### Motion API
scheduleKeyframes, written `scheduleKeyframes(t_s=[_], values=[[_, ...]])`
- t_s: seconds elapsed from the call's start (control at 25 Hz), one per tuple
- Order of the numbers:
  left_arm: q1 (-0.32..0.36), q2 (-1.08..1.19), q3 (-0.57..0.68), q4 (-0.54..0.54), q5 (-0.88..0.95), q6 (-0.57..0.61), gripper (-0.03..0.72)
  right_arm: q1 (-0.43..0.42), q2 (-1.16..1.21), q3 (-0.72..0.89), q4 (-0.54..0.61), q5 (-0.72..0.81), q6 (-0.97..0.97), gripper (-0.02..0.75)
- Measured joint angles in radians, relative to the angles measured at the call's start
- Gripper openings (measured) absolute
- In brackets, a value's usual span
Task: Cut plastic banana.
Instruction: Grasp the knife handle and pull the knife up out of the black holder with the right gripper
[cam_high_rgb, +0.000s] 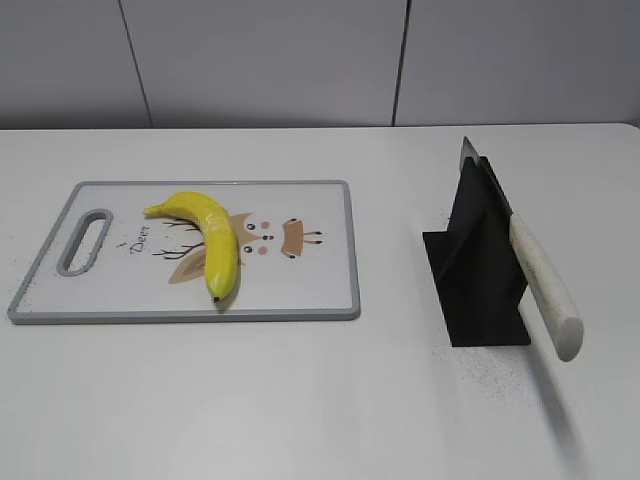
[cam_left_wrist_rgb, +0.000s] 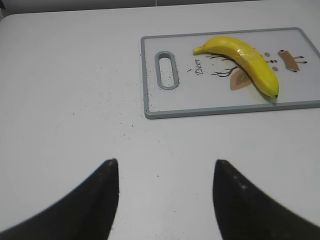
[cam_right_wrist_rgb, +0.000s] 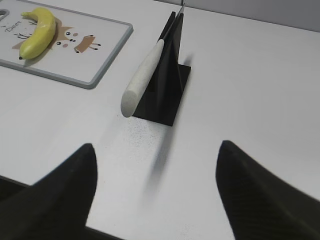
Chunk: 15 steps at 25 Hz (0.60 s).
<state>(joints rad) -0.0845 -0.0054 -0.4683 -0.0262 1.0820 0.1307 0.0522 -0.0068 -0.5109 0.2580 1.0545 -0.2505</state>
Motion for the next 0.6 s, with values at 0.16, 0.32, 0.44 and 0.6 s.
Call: scheduleKeyframes(t_s=[0.16,0.32,0.44,0.6], values=[[0.0,0.0,0.0,0.0,0.0,0.0,0.579,0.0,0.0,0.0,0.0,0.0,0.0,0.559],[0.0,0.0,0.0,0.0,0.0,0.0,0.579,0.0,0.0,0.0,0.0,0.0,0.0,0.559],[0.0,0.0,0.0,0.0,0.0,0.0,0.579,0.0,0.0,0.0,0.001,0.0,0.0,0.559],[0.0,0.0,0.0,0.0,0.0,0.0,0.579,0.0,0.0,0.0,0.001,0.0,0.0,0.559]])
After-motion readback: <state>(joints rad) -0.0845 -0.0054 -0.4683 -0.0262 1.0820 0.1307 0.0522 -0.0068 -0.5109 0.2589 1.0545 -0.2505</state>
